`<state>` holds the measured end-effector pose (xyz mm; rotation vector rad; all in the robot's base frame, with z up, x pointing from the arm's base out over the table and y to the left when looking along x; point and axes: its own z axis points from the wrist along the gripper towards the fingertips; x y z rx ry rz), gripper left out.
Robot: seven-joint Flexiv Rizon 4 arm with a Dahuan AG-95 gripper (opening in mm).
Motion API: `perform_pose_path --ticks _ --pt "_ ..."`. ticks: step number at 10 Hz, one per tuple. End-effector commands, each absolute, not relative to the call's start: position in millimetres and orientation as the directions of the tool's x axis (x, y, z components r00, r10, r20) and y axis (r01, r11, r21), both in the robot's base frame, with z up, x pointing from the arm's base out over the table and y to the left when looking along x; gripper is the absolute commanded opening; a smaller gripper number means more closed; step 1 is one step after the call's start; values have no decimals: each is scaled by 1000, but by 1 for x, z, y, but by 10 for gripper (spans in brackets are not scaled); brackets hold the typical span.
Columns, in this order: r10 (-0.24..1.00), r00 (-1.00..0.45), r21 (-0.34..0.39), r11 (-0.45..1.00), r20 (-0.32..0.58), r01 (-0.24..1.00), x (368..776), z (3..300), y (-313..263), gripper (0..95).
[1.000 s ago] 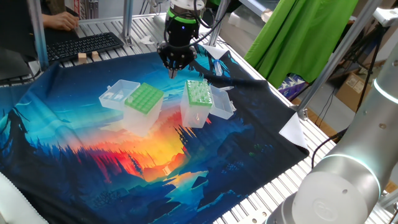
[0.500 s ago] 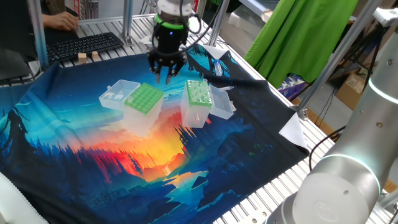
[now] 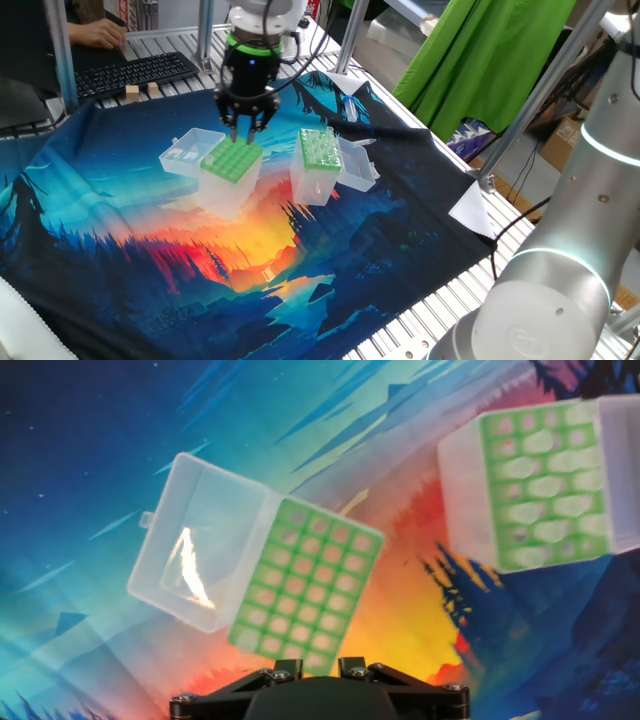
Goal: Transfer all large pipette tips from one holder to another
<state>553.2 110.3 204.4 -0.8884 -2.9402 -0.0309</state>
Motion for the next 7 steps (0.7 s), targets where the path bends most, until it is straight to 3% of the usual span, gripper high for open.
perform_pose_path --ticks 1,7 --pt "557 -827 2 830 74 558 557 199 119 190" --pt "589 -805 3 807 71 590 574 184 148 190"
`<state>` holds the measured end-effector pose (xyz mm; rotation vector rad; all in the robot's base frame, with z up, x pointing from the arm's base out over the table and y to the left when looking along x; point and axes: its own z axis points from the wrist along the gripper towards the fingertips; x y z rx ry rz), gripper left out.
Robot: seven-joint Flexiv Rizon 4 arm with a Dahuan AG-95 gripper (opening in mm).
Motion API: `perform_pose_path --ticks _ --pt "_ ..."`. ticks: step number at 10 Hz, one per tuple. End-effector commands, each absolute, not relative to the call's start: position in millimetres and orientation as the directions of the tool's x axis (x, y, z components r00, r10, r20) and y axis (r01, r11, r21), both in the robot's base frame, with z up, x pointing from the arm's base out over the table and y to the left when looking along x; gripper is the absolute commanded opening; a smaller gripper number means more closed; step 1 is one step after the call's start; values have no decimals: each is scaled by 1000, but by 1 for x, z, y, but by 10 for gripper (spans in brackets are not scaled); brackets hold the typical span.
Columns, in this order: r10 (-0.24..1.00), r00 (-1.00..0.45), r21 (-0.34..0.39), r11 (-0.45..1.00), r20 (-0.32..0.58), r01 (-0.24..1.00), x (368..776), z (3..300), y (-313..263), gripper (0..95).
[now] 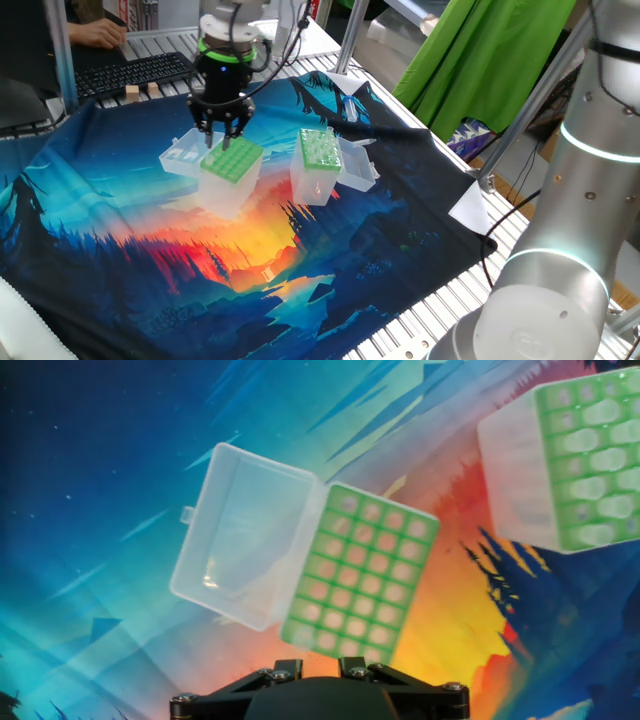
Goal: Transfer all large pipette tips from one holder to another
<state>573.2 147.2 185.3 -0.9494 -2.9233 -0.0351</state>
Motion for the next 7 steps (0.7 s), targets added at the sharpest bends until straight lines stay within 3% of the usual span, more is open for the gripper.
perform_pose_path --ticks 1,4,5,7 --pt "589 -805 3 807 70 590 575 182 149 190" --pt "596 -800 3 801 67 598 581 175 151 190" --pt "598 -799 4 800 67 600 584 173 153 380" --pt "603 -795 6 797 65 605 589 169 155 380"
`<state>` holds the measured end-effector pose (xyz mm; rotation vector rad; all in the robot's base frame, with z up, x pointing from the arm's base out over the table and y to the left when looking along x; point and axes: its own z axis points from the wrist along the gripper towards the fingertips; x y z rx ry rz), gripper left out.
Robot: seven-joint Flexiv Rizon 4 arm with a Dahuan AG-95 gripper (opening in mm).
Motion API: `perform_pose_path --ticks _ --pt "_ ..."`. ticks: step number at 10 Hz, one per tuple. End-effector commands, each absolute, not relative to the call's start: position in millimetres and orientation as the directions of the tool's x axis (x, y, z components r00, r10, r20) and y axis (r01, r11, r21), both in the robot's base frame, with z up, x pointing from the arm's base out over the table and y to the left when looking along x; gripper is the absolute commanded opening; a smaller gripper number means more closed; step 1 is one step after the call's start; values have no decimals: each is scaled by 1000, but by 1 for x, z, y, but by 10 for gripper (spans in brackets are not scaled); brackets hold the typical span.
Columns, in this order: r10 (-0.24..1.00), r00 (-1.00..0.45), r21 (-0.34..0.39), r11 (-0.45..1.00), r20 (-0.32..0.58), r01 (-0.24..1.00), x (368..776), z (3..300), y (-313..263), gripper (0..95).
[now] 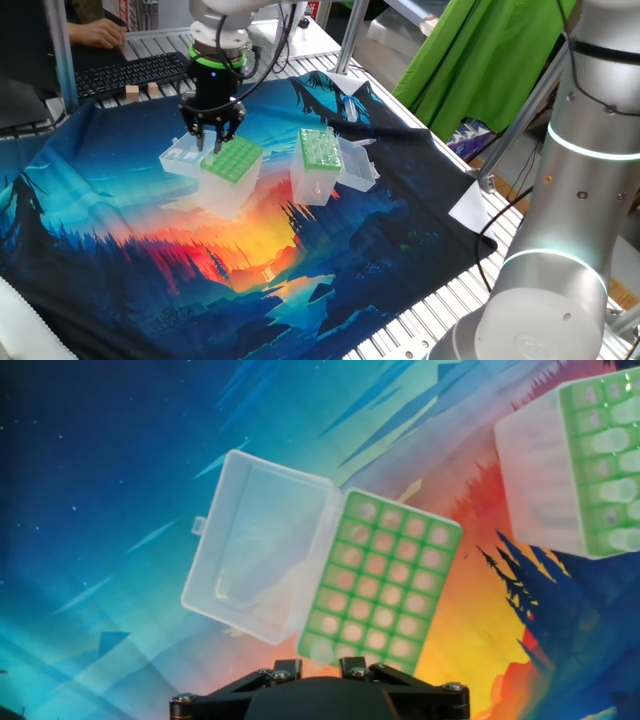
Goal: Transfer all large pipette tips from one holder to another
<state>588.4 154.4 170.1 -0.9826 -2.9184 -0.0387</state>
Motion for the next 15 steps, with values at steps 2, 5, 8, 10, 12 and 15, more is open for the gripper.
perform_pose_path --ticks 2,5,8,10,12,15 --pt "596 -801 13 802 57 597 591 166 156 380" --pt "576 -817 20 817 26 577 592 158 155 380" --pt "573 -820 27 819 2 572 593 151 155 380" --pt "570 -822 27 821 -1 570 592 149 155 380" --pt "563 -826 26 826 -10 563 590 147 154 380" --pt "557 -830 24 831 -19 556 586 144 154 380"
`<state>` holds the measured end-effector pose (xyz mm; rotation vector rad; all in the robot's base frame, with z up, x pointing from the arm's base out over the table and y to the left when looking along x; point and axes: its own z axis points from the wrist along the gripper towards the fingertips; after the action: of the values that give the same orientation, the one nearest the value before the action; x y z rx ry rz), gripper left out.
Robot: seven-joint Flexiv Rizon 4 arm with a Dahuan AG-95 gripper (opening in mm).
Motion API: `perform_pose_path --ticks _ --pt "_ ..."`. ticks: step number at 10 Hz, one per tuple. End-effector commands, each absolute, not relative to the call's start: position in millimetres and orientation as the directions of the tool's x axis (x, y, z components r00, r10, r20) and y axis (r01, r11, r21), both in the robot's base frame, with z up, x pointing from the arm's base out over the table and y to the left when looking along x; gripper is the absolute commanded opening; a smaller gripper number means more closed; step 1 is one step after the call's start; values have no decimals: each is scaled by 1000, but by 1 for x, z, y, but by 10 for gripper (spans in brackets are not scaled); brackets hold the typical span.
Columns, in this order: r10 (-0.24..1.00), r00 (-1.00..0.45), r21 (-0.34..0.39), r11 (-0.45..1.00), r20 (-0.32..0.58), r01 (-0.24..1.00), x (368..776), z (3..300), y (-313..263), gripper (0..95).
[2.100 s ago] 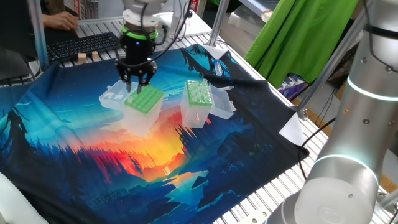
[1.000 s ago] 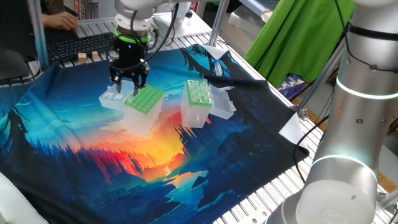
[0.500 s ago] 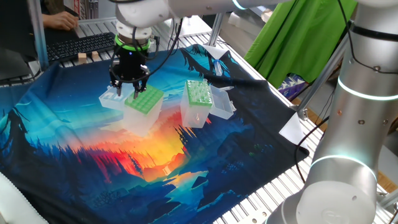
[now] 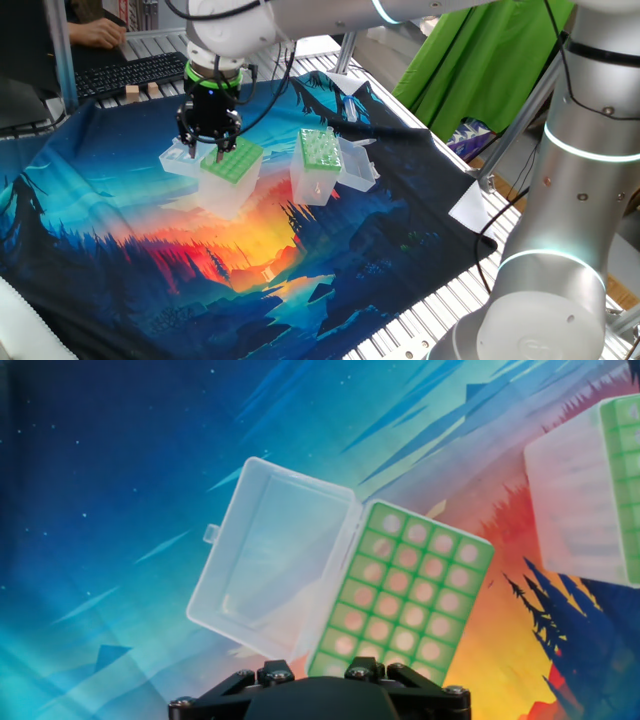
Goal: Transfer all large pipette tips from one holder to another
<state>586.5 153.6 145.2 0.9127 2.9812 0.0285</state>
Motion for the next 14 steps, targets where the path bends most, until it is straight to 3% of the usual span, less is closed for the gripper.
perform_pose_path --ticks 1,2,14 --pt "554 -832 24 833 -20 553 585 143 153 380" --pt "552 -834 25 834 -23 552 584 143 153 190" --pt "544 -837 12 839 -62 544 584 142 152 190"
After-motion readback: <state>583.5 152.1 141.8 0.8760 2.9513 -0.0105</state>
